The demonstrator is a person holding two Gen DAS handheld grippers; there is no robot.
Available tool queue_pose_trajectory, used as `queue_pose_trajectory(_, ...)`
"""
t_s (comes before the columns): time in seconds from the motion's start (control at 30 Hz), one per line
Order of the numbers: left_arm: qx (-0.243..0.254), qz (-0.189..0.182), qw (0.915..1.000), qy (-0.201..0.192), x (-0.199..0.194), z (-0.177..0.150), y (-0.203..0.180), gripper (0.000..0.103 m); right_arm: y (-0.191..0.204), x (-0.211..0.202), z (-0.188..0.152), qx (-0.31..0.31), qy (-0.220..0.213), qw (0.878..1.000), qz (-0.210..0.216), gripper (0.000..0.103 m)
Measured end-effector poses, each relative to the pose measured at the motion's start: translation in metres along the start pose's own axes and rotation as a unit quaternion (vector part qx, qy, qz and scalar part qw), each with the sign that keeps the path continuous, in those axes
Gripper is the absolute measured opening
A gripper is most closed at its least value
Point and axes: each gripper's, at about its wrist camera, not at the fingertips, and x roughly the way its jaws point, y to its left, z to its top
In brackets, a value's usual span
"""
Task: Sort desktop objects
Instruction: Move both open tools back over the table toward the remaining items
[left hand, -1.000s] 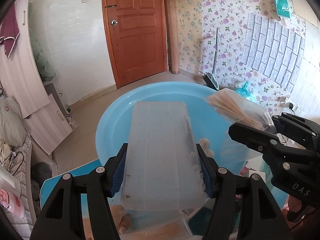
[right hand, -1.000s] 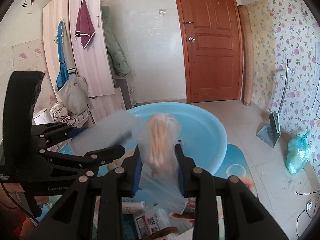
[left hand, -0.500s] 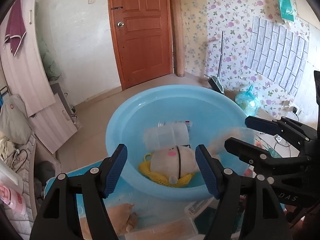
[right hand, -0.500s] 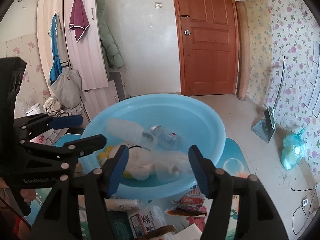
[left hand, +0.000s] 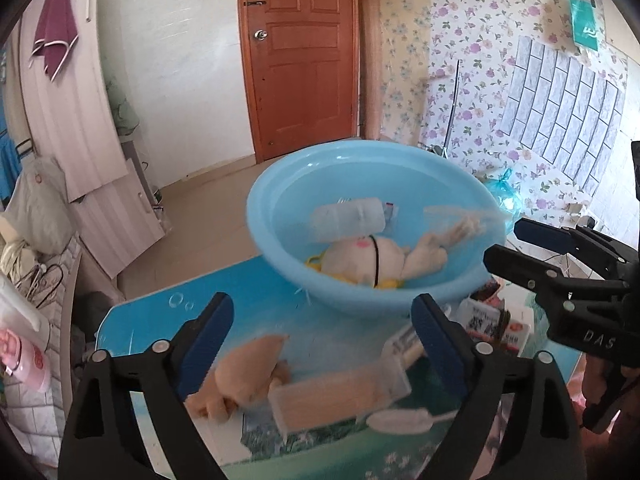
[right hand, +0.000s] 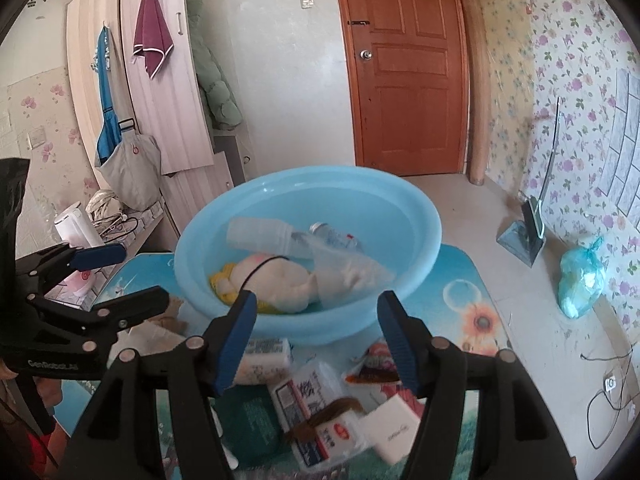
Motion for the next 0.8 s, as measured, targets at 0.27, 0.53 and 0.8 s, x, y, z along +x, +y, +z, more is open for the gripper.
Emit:
queue_pose_trajectory(0.27, -0.018, 0.005, 0.9998, 0.005, -0.018, -0.022, 0.016, 0.095, 0.009, -0.013, -0.013, -0.007, 0.005, 1.000, -0.010, 0.062)
queue_pose_trajectory(0.53, -0.047, 0.019, 0.9984, 0.025, -0.024, -0.060, 0.041, 0.095, 0.004, -0.022, -0.041, -0.005, 0.025, 0.999, -0.028, 0.062)
queue_pose_trajectory(0.8, -0.069, 0.034, 0.9948, 0.068, -0.019, -0.105, 0.064, 0.095, -0.014, -0.028, -0.071, 0.018, 0.053, 0.997, -0.046, 0.062)
